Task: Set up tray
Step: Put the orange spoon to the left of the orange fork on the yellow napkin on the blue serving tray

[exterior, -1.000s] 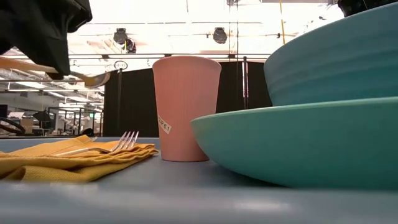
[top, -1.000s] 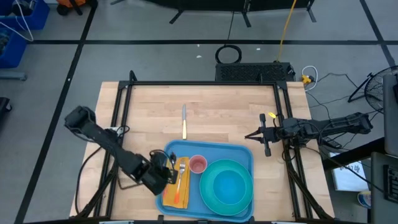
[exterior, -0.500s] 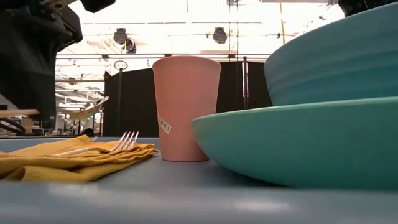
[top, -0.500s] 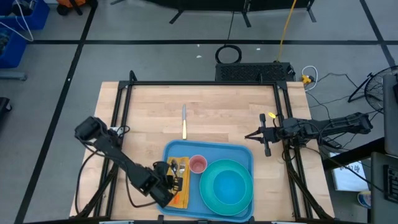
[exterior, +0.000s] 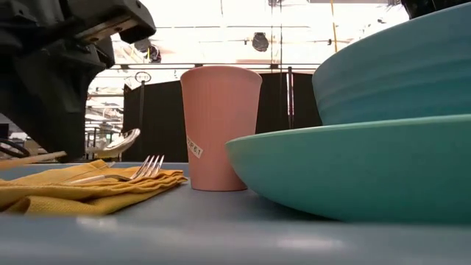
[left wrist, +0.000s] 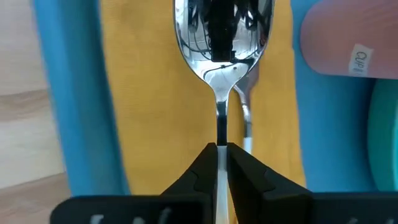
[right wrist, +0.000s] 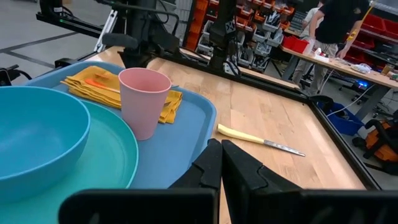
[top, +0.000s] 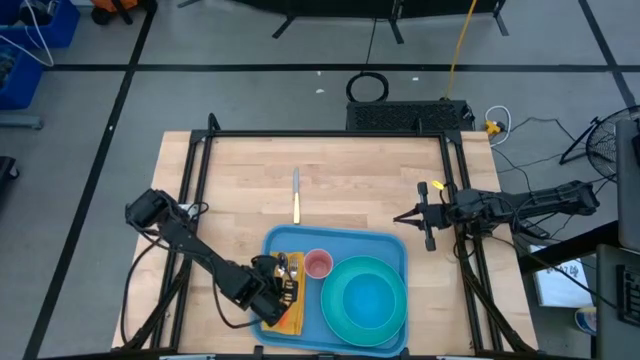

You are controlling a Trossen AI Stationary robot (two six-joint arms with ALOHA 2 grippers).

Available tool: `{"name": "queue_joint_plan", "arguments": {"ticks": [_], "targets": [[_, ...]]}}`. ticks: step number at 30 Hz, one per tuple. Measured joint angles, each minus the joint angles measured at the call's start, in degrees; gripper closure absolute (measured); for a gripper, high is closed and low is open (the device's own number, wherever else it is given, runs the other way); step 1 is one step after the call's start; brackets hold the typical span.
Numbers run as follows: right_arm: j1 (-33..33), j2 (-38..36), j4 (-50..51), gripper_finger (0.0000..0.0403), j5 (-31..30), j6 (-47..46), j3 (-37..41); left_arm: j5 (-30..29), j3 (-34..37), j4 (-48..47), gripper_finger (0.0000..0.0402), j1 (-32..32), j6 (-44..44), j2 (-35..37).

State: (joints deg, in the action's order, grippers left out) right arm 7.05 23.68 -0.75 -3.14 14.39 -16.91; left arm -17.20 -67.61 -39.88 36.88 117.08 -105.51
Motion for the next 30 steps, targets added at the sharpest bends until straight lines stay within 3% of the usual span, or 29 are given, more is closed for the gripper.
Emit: {"name": "queue_joint_plan", "arguments": {"ticks": [7, 14, 21, 30], "targets": [[0.0, 0.0, -0.09, 0.0403, 0.0, 0.01, 0.0, 0.31, 0.0, 0.16, 0.0394, 0.34, 0.73, -0.28], [0.0, 0.0, -0.09, 0.0403, 0.0, 0.0, 0.0, 0.68, 0.11, -0.34, 0.0371, 0.39, 1.38, -0.74], [0.0, 0.02, -0.27, 0.0403, 0.0, -0.11, 0.0, 2.78, 0.0, 0.76, 0.0394, 0.15, 0.22, -3.93], [0.0, 0.02, -0.73, 0.0403, 0.02, -0.2, 0.0, 2.17, -0.31, 1.18, 0.0299, 0.1, -0.1, -4.13]]}}
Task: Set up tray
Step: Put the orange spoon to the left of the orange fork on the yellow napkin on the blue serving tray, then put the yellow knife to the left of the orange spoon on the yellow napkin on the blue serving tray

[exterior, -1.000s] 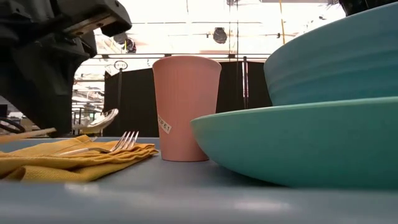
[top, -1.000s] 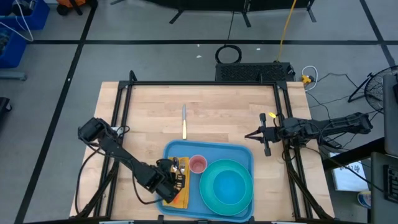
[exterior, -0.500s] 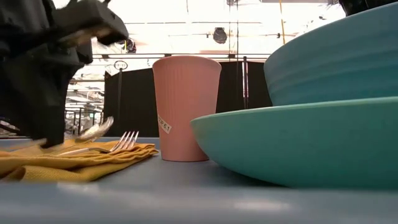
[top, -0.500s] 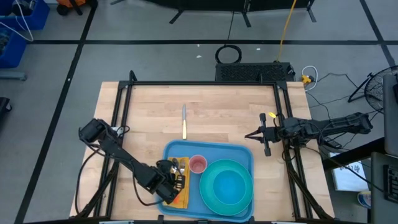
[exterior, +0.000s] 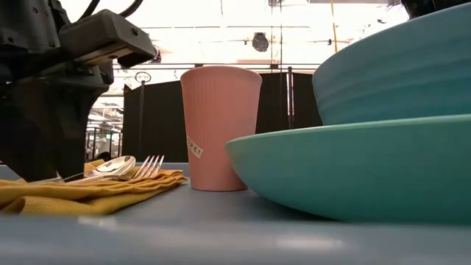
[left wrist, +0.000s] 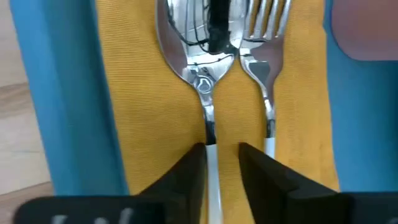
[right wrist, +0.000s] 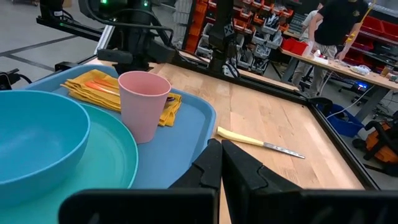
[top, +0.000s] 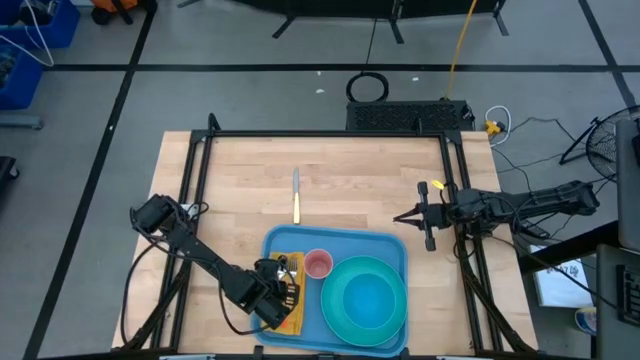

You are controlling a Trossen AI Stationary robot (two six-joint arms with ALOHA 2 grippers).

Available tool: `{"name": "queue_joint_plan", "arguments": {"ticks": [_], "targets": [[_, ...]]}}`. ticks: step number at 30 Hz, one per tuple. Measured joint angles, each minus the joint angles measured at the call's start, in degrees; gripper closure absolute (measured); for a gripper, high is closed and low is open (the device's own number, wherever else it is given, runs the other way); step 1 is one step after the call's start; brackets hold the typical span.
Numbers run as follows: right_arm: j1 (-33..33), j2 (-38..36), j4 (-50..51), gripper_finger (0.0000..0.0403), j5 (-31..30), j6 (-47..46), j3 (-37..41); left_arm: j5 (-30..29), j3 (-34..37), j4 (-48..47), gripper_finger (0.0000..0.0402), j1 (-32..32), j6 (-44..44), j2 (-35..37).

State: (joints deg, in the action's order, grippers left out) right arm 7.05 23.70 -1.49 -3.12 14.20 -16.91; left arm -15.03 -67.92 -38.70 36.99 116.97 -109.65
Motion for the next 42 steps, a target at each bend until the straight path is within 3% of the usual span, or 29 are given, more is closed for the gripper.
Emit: {"name": "queue_joint_plan", "arguments": {"ticks": [8, 16, 21, 25, 28, 37, 42], "targets": [[0.0, 0.0, -0.03, 0.0403, 0.0, -0.63, 0.0, 0.56, 0.22, 0.67, 0.0242, -0.23, -2.18, 1.55], [0.0, 0.0, -0.03, 0.0403, 0.2, -0.5, 0.0, 1.53, 0.2, -3.36, 0.0229, -1.94, -10.4, 11.21], [0.0, 0.0, -0.2, 0.0403, 0.2, -0.07, 0.0, 1.23, 0.17, -7.86, 0.0229, -5.88, -26.28, 18.2], [0.0, 0.0, -0.23, 0.0403, 0.21, -0.04, 0.0, -3.23, 0.15, -8.84, 0.0229, -11.66, -46.84, 22.1], [0.0, -0.02, -0.23, 0.0403, 0.2, -0.28, 0.0, -3.21, 0.15, -10.19, 0.0229, -18.88, -55.34, 23.92], [0.0, 0.0, -0.45, 0.0403, 0.02, 0.24, 0.0, 4.03, 0.2, -14.39, 0.0229, -43.43, -61.0, 23.02], [0.0, 0.01, 0.03, 0.0403, 0.0, 0.2, 0.0, 4.67, 0.11, -9.58, 0.0229, -48.48, -63.31, 19.83]]}}
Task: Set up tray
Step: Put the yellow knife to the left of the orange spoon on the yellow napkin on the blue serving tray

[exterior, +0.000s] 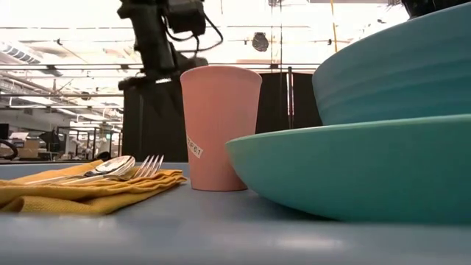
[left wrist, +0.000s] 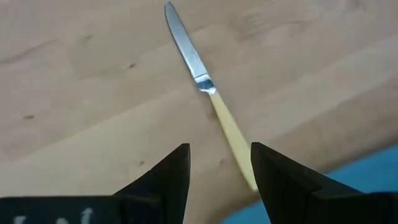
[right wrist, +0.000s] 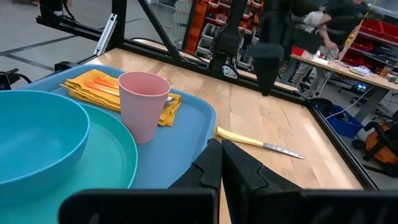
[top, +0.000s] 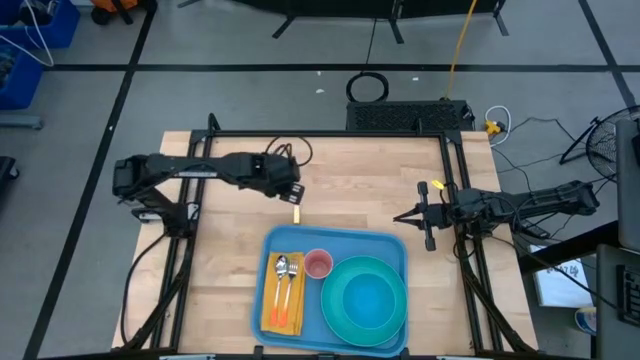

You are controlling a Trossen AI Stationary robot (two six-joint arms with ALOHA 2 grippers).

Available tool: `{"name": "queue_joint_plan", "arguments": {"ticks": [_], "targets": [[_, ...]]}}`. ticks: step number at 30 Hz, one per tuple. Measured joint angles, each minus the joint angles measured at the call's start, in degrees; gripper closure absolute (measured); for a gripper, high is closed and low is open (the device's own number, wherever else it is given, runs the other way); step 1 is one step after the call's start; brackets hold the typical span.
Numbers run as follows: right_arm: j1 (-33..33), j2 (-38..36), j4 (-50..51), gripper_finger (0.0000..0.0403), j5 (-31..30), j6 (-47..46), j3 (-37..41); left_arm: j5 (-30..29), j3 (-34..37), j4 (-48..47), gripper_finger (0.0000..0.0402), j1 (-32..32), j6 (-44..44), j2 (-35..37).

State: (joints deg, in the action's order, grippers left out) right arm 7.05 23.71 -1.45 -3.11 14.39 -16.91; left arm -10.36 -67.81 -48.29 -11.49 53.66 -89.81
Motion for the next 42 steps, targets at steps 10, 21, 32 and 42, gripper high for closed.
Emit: {"name": "queue_joint_plan", "arguments": {"ticks": [10, 21, 32, 42], "targets": [[0.0, 0.32, 0.02, 0.0403, -0.07, -0.12, 0.0, 5.75, 0.07, 8.57, 0.0229, -0.12, -2.4, -11.88], [0.0, 0.78, 0.09, 0.0403, -0.26, -0.17, 0.0, 6.54, -0.29, 12.01, 0.0229, -2.52, -4.1, -16.47], [0.0, 0.8, 0.04, 0.0403, -1.56, -0.17, 0.0, 6.78, -0.71, 11.68, 0.0229, -3.45, -5.55, -21.02], [-0.02, 0.8, 0.48, 0.0403, -1.64, 0.02, 0.02, 4.17, -0.66, 11.43, 0.0233, -2.93, -4.49, -22.98]]}}
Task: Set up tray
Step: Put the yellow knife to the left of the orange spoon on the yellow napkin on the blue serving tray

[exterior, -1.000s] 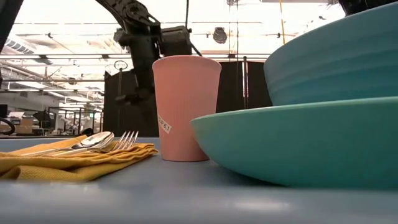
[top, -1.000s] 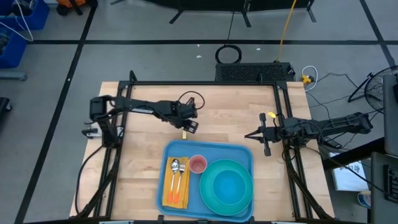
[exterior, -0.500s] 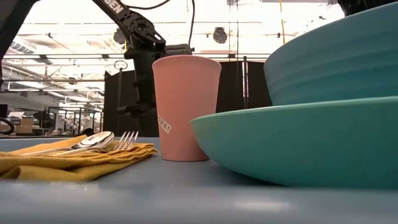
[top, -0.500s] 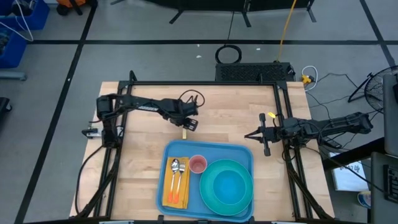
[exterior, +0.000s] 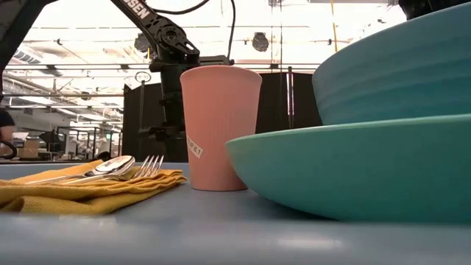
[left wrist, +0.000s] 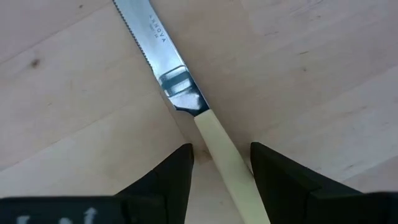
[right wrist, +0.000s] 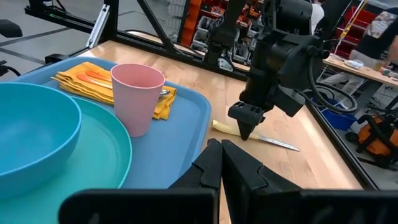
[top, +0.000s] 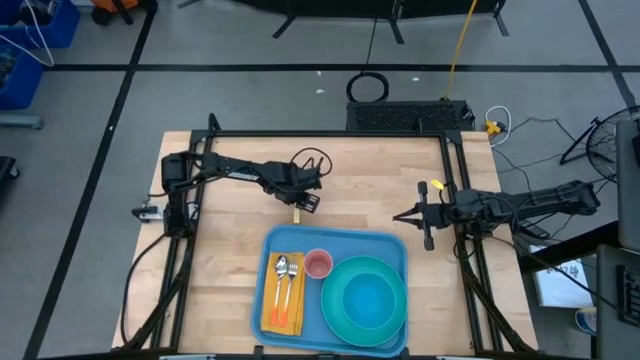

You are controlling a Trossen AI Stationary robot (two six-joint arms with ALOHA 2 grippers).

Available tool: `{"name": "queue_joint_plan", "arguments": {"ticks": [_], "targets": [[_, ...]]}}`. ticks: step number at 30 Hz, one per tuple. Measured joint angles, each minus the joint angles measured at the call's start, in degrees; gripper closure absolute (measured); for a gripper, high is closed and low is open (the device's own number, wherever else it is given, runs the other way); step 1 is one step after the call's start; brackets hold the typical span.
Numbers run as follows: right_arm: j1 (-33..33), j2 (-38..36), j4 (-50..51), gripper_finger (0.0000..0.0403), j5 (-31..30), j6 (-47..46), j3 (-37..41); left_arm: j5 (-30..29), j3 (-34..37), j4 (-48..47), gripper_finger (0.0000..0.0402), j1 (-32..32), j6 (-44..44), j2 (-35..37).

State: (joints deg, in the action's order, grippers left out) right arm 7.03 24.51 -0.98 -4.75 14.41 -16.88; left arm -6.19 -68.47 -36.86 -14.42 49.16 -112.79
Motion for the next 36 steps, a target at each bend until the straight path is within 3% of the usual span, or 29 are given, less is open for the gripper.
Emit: {"name": "queue_joint_plan", "arguments": {"ticks": [10, 15, 20, 25, 31, 36], "targets": [[0.0, 0.0, -0.02, 0.0403, 0.04, 0.02, 0.0, -2.49, 0.35, 0.38, 0.0351, 0.4, 1.95, 0.48], [0.0, 0.0, -0.53, 0.0403, 0.07, -0.13, 0.0, -3.8, 0.42, 0.84, 0.0352, 0.82, 1.72, 1.11], [0.02, -0.02, -0.53, 0.0403, 0.09, -0.19, 0.0, -8.7, 0.55, 1.41, 0.0352, 1.44, 1.08, 2.87], [0.02, -0.02, -0.52, 0.0403, 0.11, -0.21, 0.0, -11.24, 0.61, -0.29, 0.0352, 0.78, -0.4, 9.64], [0.02, -0.02, -0.49, 0.0403, 0.11, -0.21, 0.0, -14.26, 0.52, -13.9, 0.0352, 3.44, 2.67, 22.15], [0.02, -0.02, -0.27, 0.0403, 0.11, -0.21, 0.0, -16.91, 0.48, -24.81, 0.0352, 11.92, 13.03, 31.43]]}}
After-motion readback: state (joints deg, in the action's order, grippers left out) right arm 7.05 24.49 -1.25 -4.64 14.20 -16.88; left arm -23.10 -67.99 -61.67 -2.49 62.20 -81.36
